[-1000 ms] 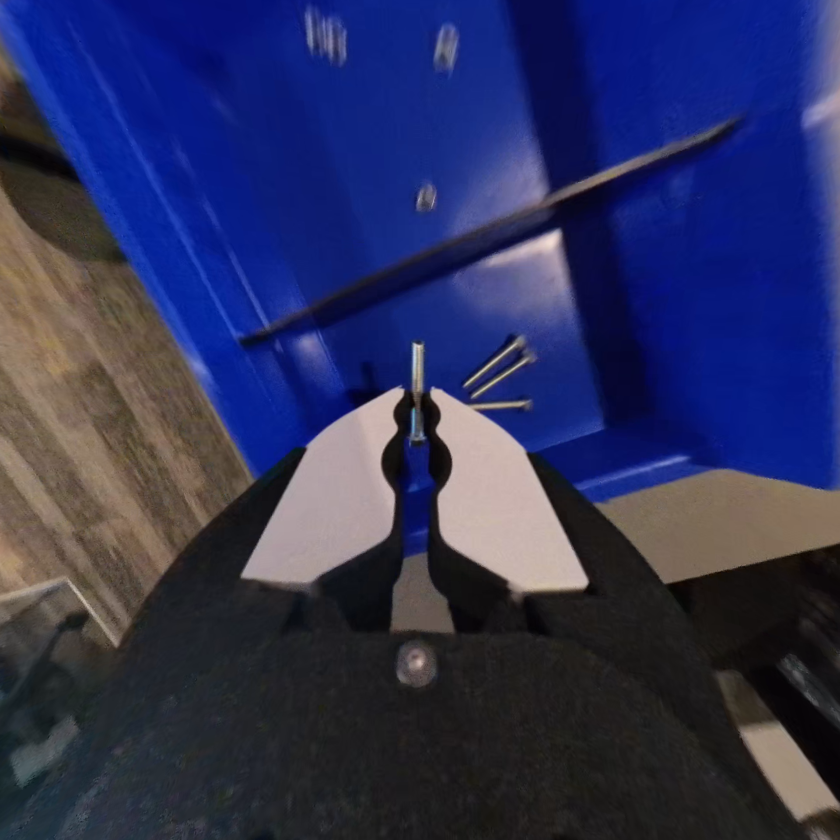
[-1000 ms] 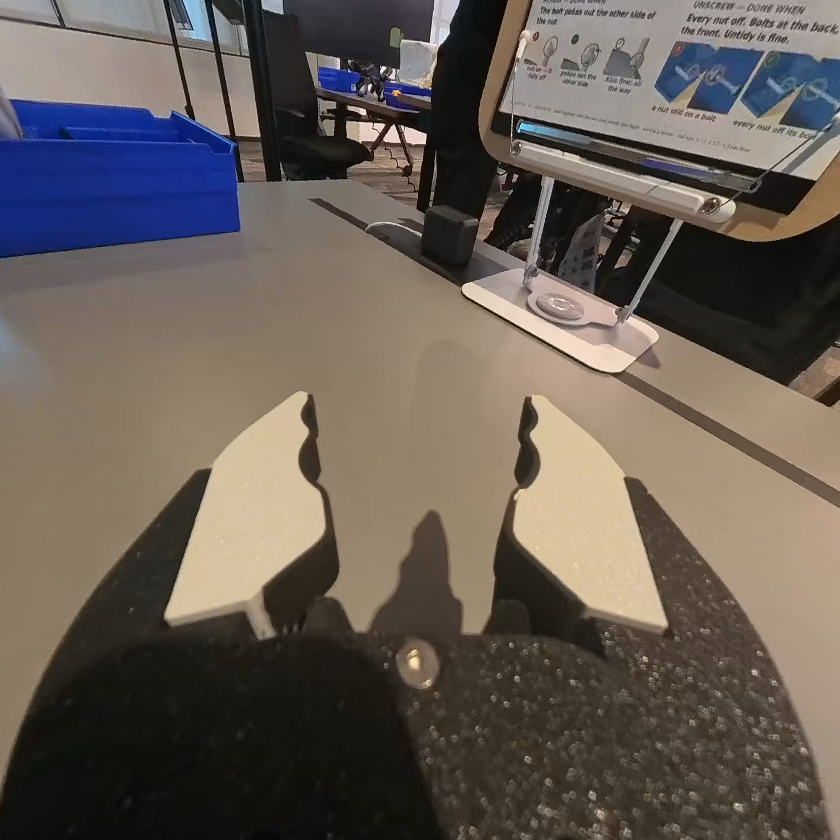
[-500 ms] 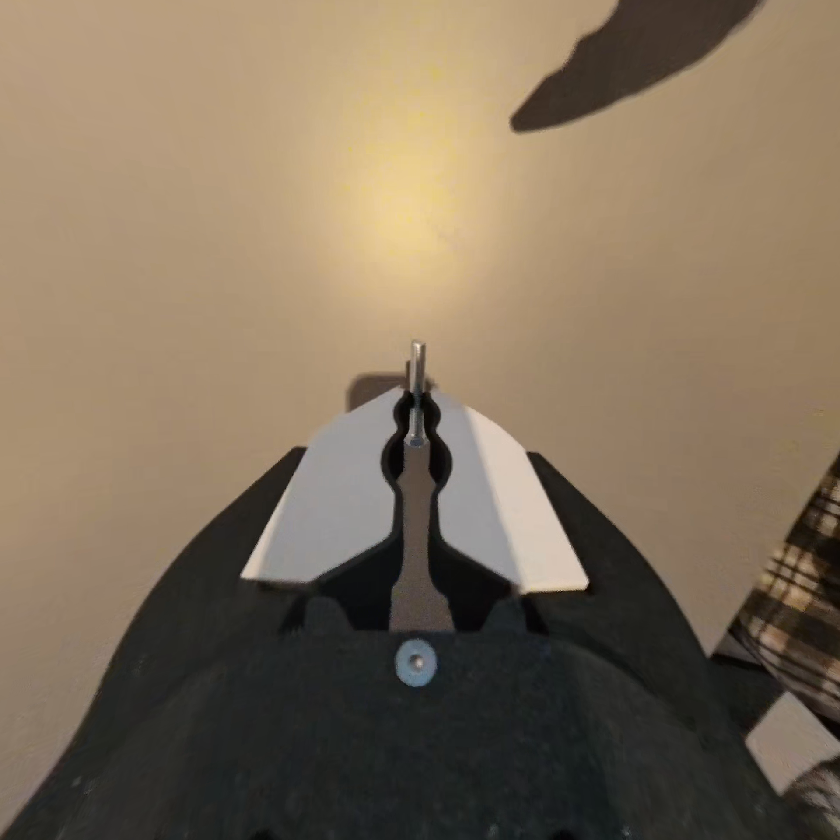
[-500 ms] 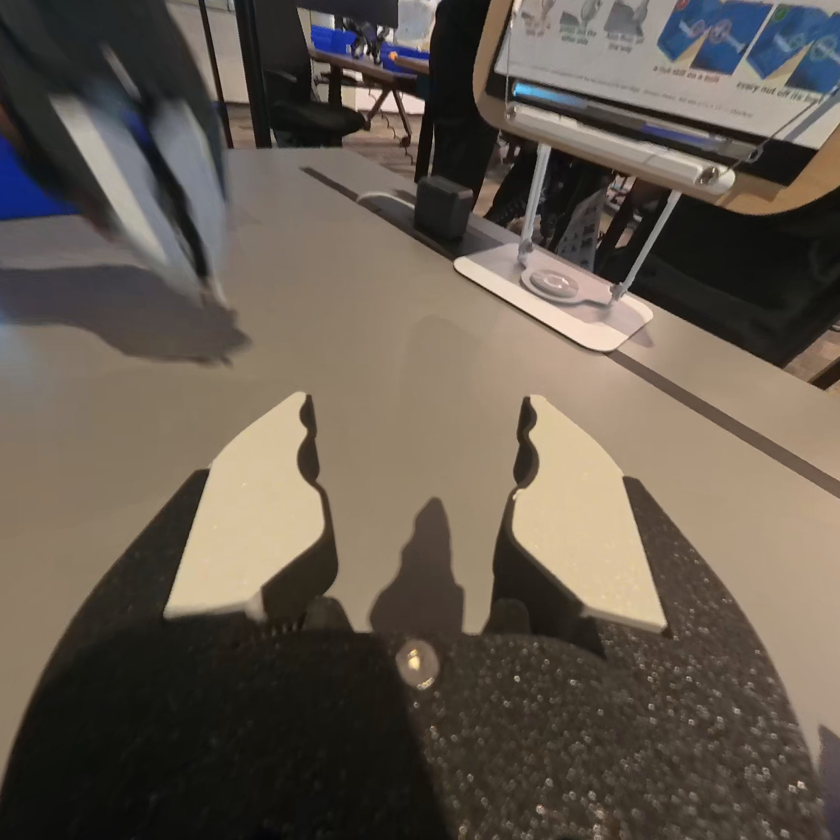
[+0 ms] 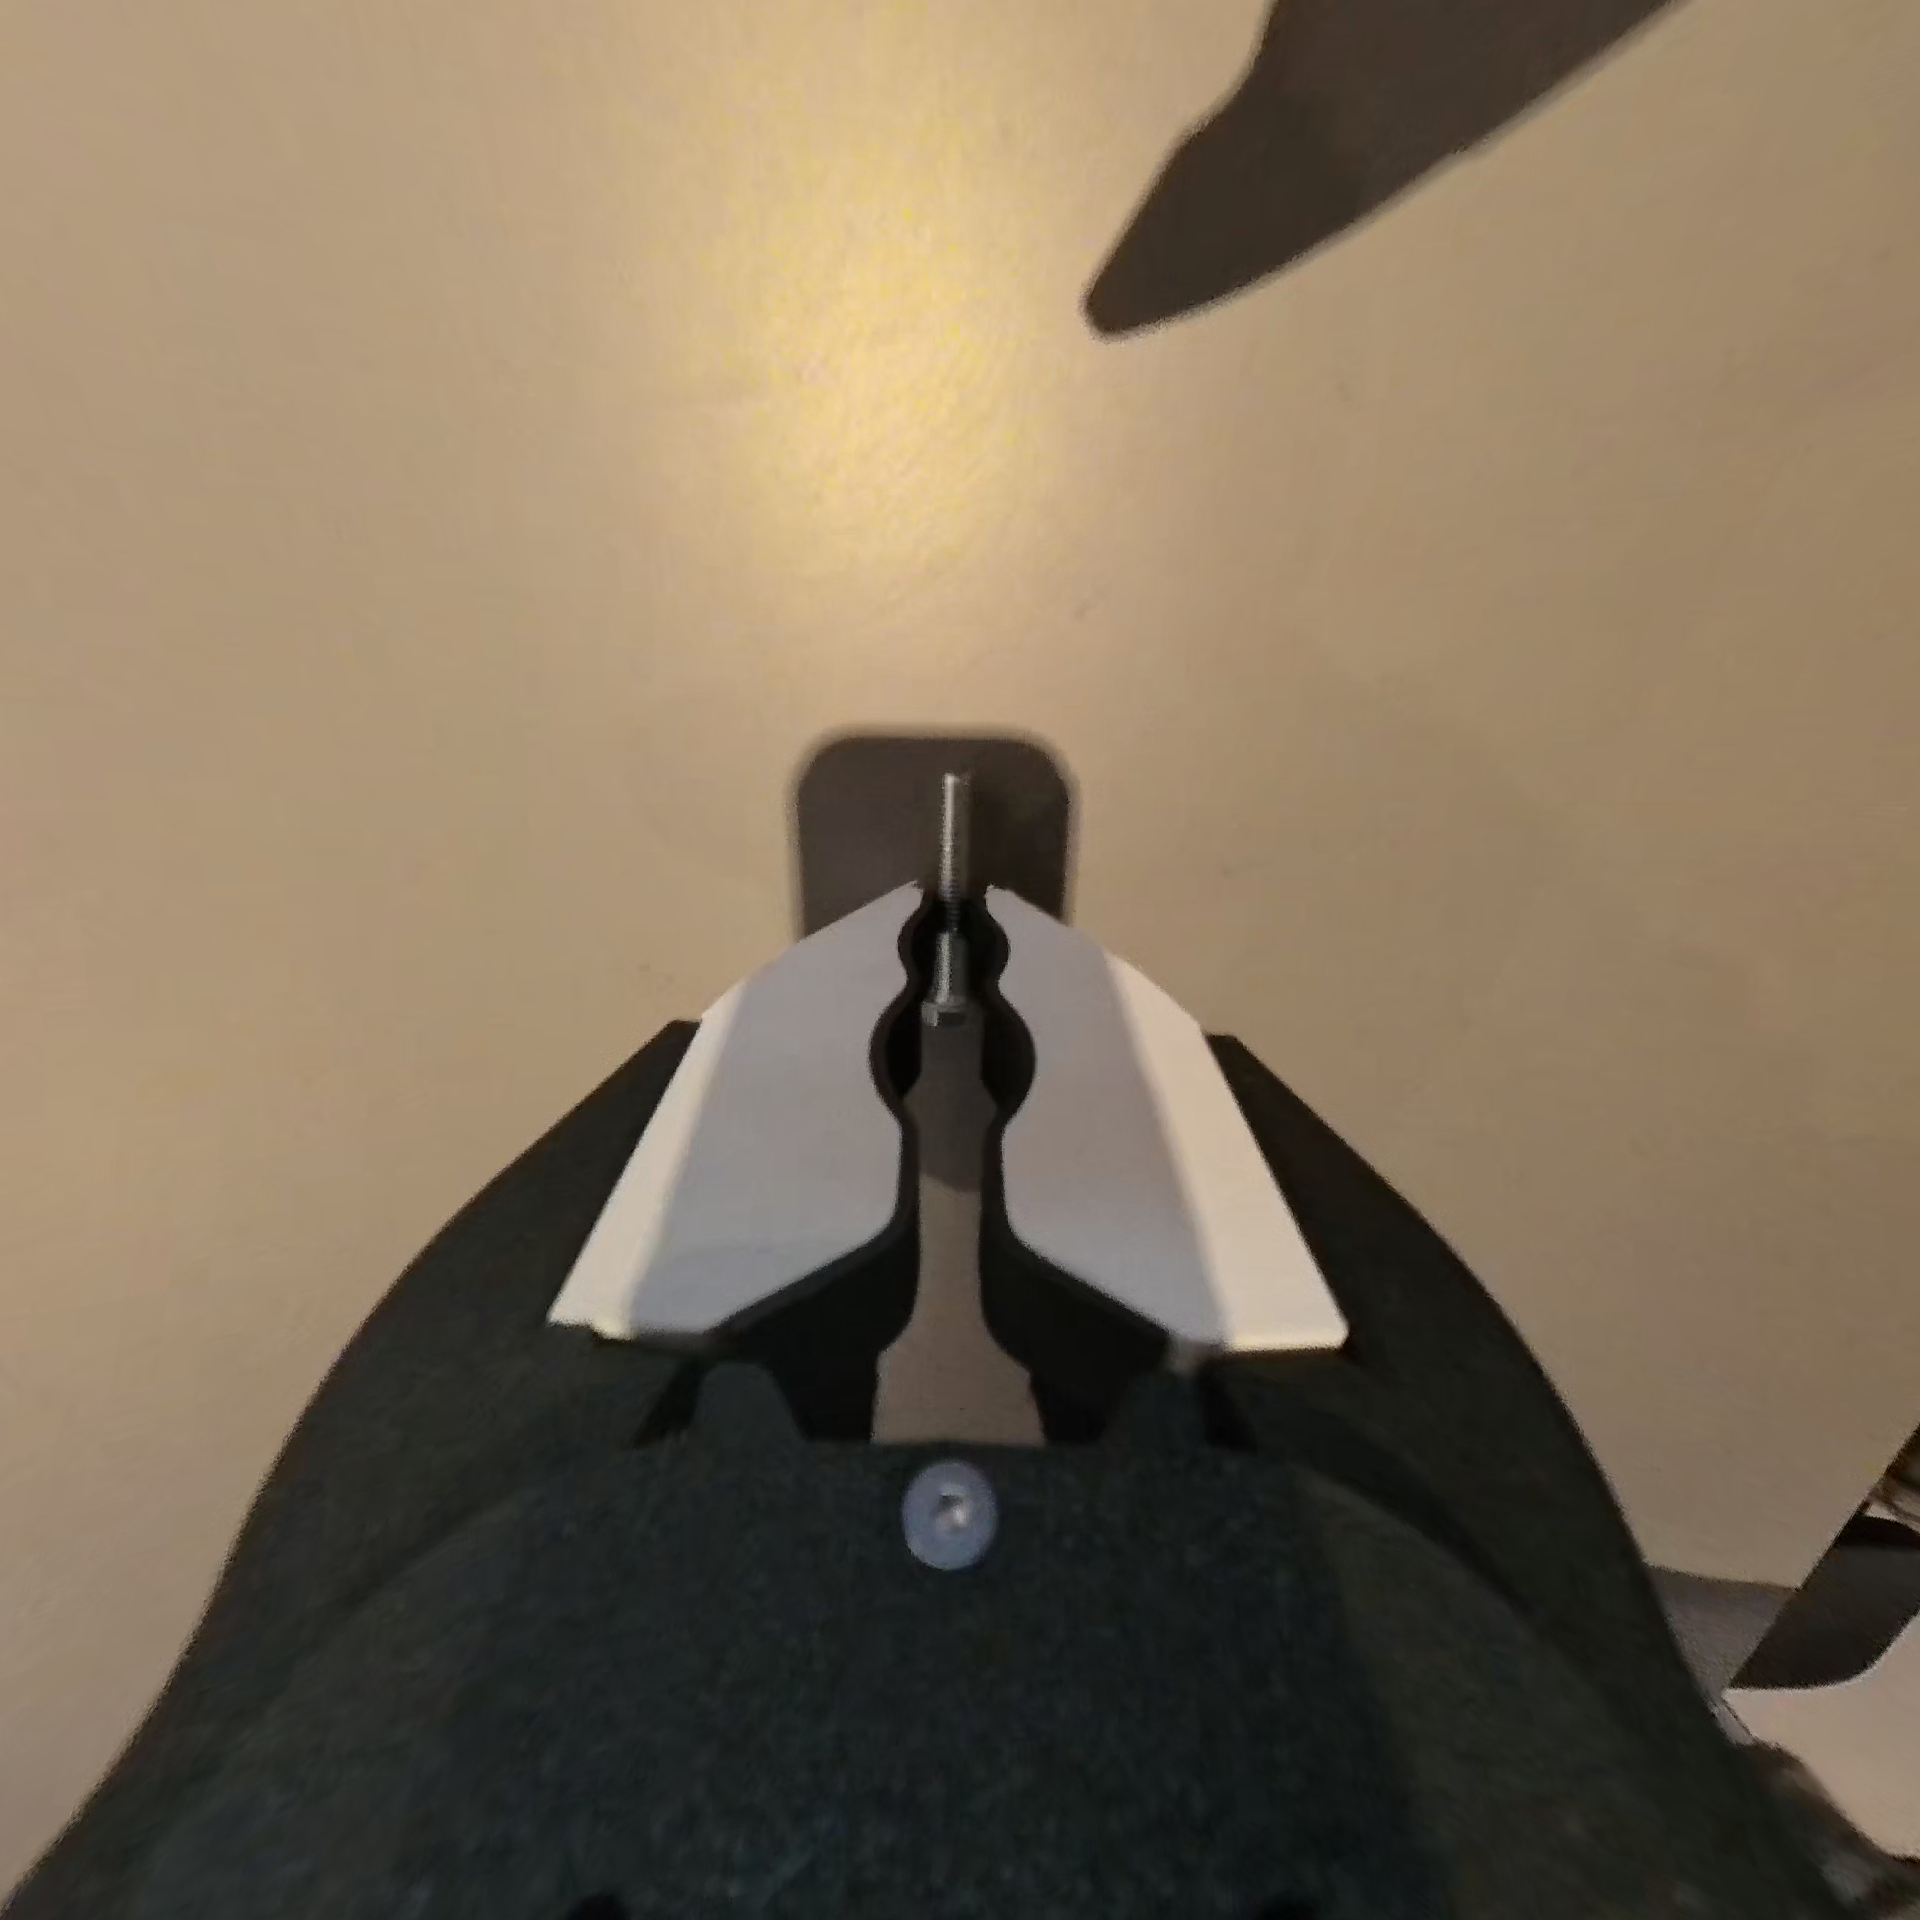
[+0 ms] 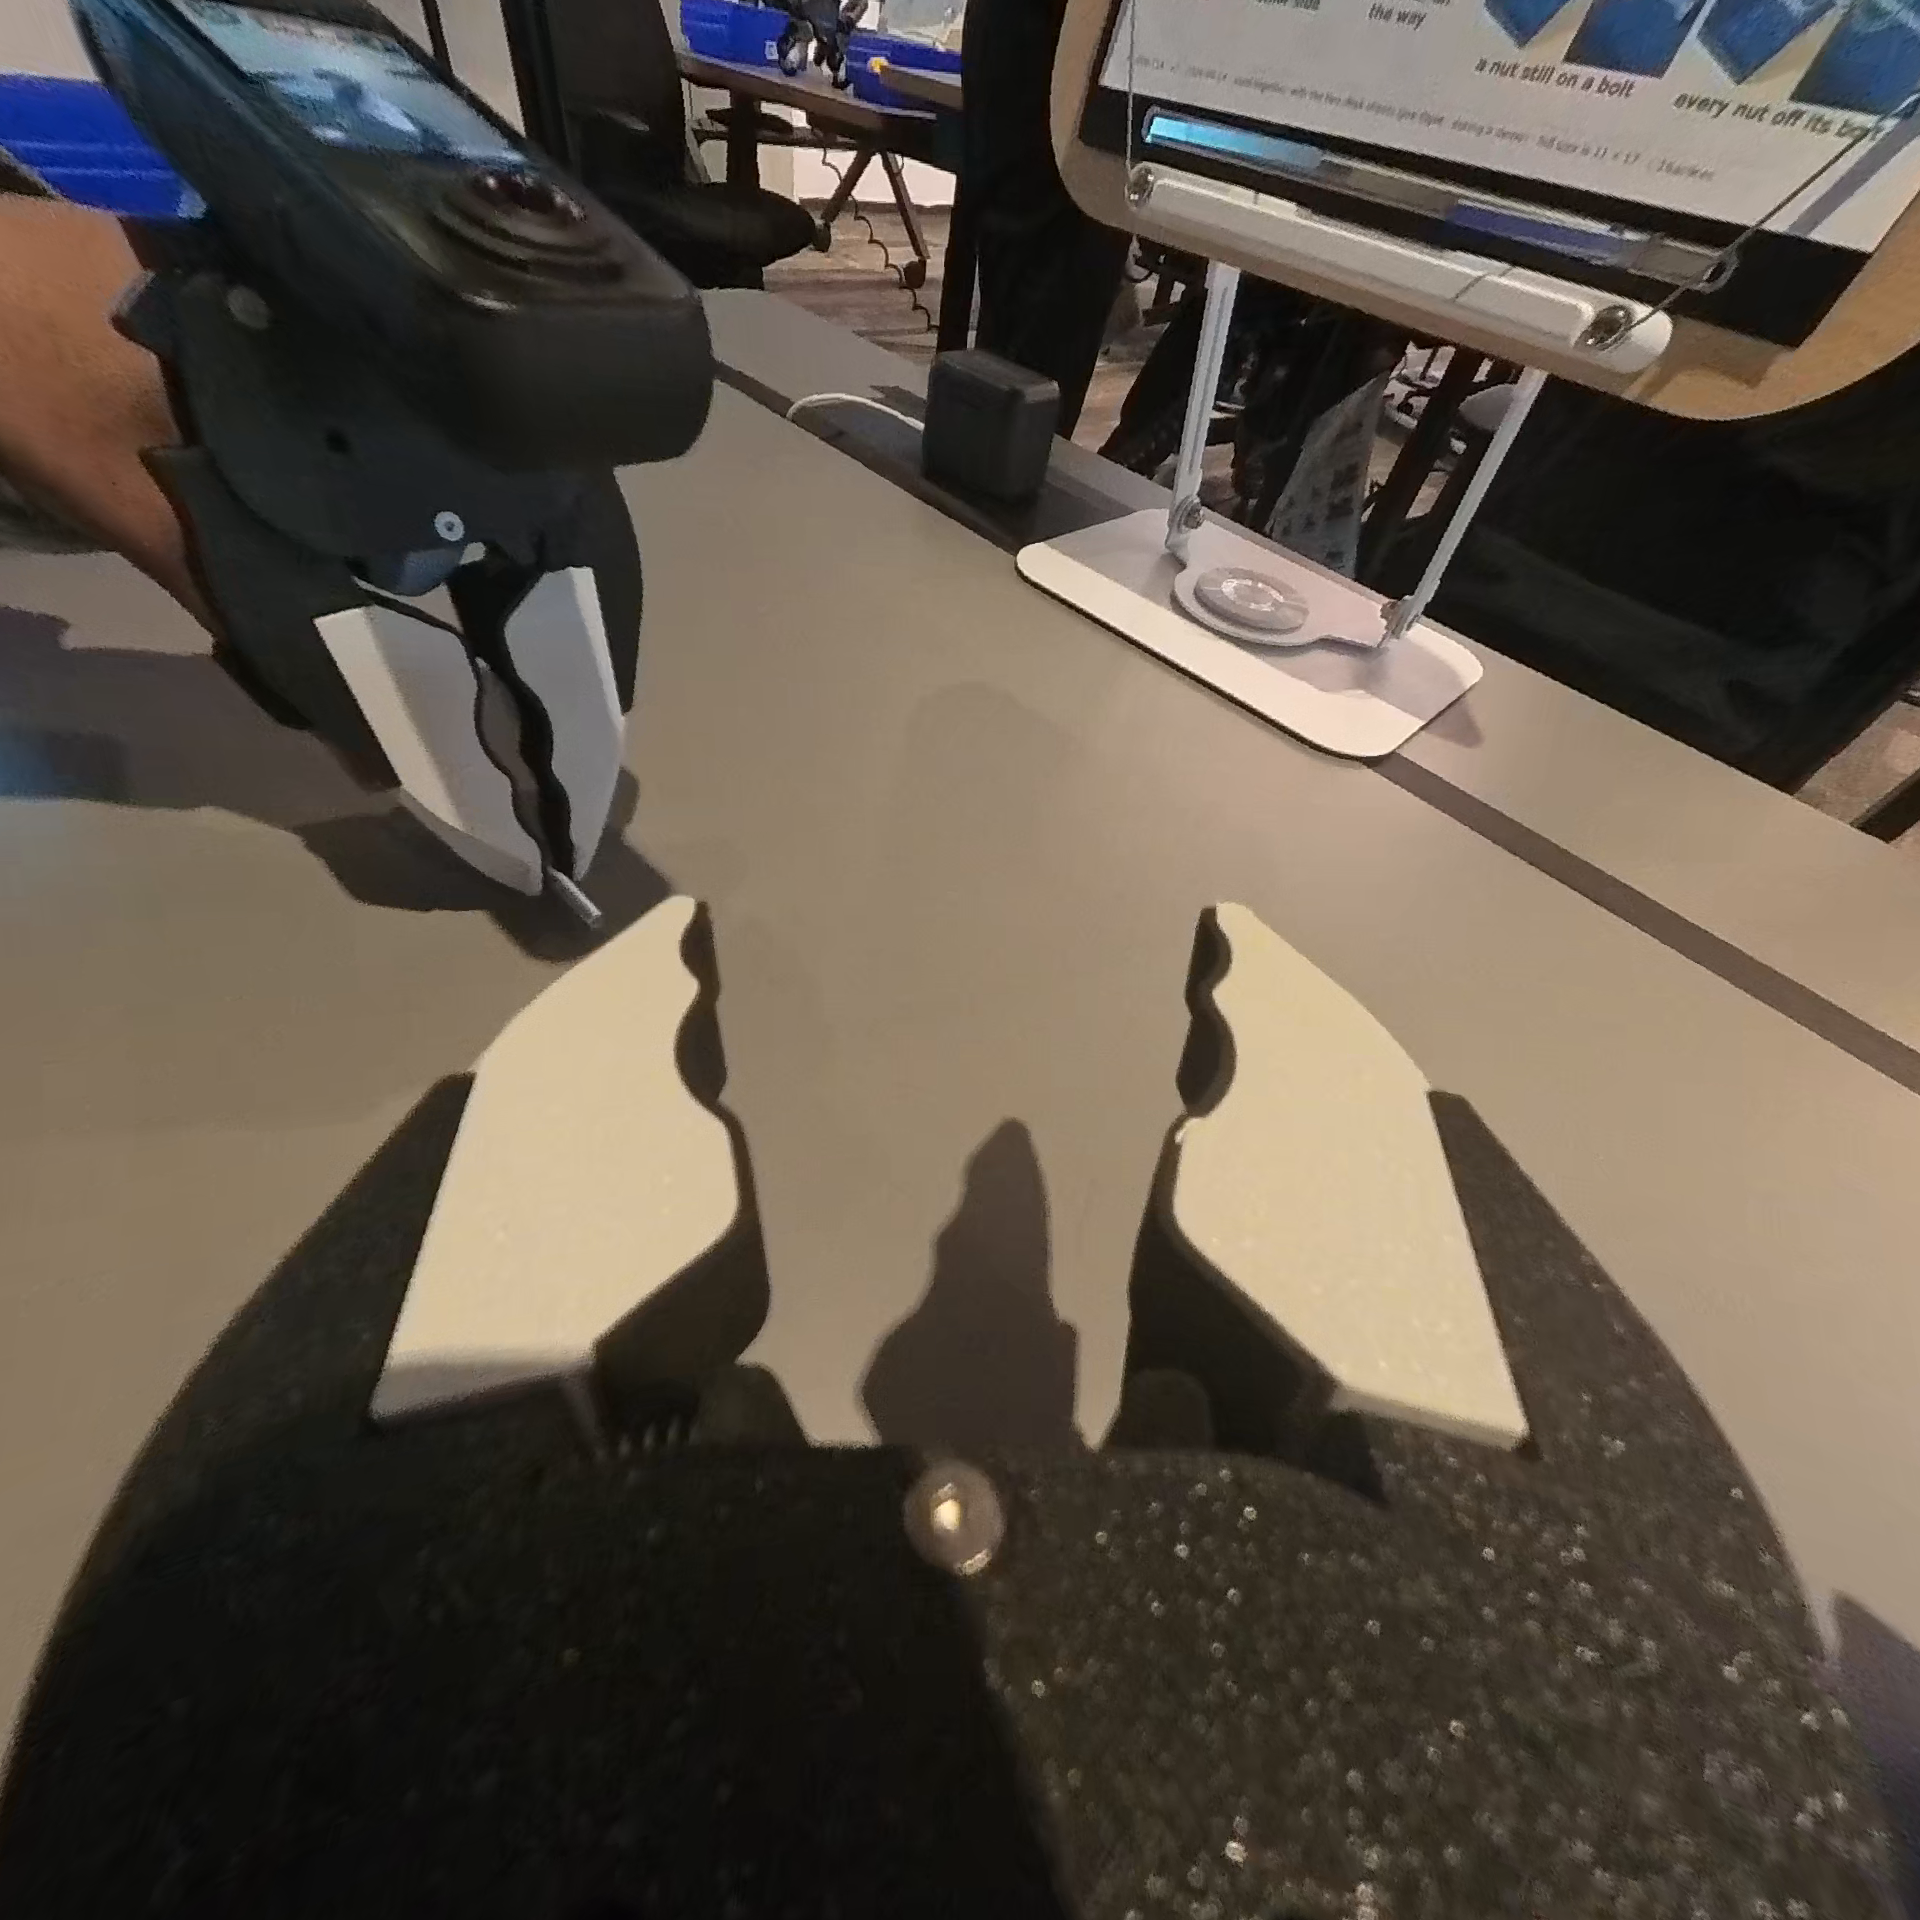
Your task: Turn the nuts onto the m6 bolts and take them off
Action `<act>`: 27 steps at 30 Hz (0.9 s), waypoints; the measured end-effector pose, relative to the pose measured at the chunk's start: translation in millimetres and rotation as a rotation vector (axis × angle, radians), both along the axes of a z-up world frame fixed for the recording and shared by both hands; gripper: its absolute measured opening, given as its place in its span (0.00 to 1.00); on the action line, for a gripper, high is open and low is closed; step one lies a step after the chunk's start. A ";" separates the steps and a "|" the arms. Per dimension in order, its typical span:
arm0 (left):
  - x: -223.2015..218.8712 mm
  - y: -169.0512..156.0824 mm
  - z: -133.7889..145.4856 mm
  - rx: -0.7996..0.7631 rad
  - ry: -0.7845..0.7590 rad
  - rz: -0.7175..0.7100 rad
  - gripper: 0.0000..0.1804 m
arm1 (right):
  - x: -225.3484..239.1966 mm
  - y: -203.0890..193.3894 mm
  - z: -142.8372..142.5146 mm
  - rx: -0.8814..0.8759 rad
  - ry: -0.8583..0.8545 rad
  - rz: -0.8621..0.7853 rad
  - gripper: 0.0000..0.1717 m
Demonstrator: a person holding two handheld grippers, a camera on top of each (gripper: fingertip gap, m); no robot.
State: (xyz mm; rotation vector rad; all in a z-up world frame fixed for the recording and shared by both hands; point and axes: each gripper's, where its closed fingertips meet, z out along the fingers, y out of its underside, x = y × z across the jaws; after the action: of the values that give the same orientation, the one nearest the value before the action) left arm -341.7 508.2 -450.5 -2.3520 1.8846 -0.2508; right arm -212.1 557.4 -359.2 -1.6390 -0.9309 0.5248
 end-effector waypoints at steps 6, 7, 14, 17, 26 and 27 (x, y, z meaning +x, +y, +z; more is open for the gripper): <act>-2.8 3.2 6.5 0.006 -0.070 0.050 0.10 | -1.7 -1.7 1.0 0.000 0.006 0.008 0.51; -5.6 4.2 12.9 0.015 -0.094 0.063 0.11 | -1.9 -2.1 1.6 0.000 0.010 0.010 0.51; -90.9 23.3 128.0 0.214 -0.312 0.242 0.20 | -2.0 -4.3 4.3 0.011 0.002 0.010 0.51; -183.5 30.9 176.1 0.314 -0.349 0.395 0.18 | -1.0 -5.0 7.3 0.014 0.011 0.007 0.51; -405.0 7.5 161.7 0.228 -0.356 0.662 0.14 | -11.9 -4.5 9.9 -0.037 0.049 -0.004 0.52; -413.4 5.6 153.3 0.207 -0.332 0.648 0.14 | -12.3 -2.5 11.1 -0.033 0.035 -0.016 0.52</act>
State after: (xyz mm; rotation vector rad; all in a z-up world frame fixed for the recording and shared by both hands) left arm -755.2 513.8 -297.2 -2.4348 0.8975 -0.3287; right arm -224.4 554.9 -348.1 -1.6600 -0.8867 0.5589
